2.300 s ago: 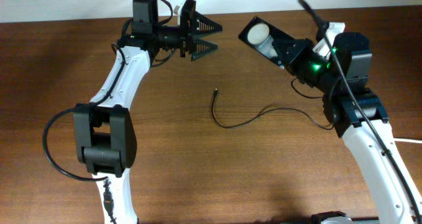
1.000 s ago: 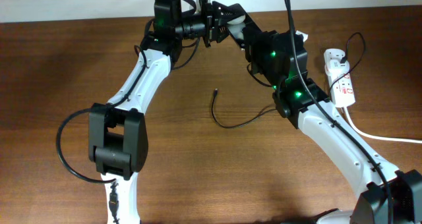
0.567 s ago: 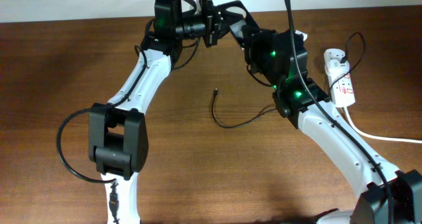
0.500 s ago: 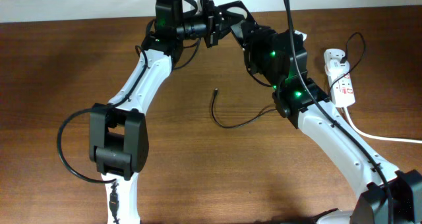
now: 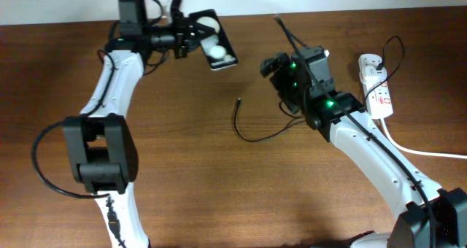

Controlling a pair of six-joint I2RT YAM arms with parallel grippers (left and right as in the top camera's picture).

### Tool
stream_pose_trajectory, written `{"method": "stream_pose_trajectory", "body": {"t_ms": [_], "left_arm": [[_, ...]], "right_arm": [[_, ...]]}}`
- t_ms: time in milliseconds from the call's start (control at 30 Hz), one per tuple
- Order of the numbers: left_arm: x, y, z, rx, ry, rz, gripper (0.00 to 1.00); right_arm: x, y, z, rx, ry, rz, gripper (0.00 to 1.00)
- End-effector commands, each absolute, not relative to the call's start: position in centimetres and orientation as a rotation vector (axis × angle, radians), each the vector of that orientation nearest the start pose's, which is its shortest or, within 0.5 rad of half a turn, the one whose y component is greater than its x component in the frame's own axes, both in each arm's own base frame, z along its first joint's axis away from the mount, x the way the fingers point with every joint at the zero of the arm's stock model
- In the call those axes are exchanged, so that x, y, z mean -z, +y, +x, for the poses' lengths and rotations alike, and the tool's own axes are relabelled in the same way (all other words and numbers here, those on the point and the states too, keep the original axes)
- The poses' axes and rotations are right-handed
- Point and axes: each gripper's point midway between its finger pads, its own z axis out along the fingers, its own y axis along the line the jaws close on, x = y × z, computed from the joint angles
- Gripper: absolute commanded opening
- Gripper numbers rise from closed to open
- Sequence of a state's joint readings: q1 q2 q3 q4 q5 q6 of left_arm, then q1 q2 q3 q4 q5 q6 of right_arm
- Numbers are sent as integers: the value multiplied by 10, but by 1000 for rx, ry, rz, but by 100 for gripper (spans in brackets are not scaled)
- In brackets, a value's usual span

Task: Plug charger to phone and switch on socket
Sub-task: 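Lift the cable end with the right gripper toward the phone, then align the USB-C plug under the phone's bottom port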

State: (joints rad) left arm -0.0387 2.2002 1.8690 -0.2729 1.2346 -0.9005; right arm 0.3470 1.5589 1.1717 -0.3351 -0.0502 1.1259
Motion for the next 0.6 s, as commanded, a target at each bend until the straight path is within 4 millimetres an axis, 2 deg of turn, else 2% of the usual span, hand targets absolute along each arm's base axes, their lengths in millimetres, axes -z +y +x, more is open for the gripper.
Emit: {"method": "stream_pose_trajectory", "body": {"t_ms": [0, 33, 67, 100, 167, 300, 433, 467, 567], "left_arm": [[-243, -145, 532, 1850, 2191, -131, 0], [-243, -134, 535, 1839, 2182, -151, 0], [-244, -118, 538, 1819, 2161, -161, 0], [-245, -110, 538, 1812, 2142, -132, 0], [-249, -96, 534, 1813, 2109, -80, 0], [-249, -72, 537, 1795, 2089, -120, 0], [-248, -54, 539, 1780, 2078, -163, 0], [-248, -51, 538, 1781, 2080, -174, 0], [-247, -51, 538, 1787, 2086, -190, 0]], "right_arm": [[-167, 161, 408, -630, 2394, 569, 99], [-162, 163, 401, -594, 2444, 440, 99], [-158, 169, 393, -583, 2487, 252, 94], [-157, 173, 388, -597, 2509, 200, 90], [-155, 176, 385, -622, 2525, 191, 85], [-145, 189, 387, -692, 2579, 184, 70], [-121, 221, 401, -654, 2730, 147, 63], [-112, 231, 406, -632, 2768, 133, 56], [-89, 253, 421, -617, 2810, 122, 46]]}}
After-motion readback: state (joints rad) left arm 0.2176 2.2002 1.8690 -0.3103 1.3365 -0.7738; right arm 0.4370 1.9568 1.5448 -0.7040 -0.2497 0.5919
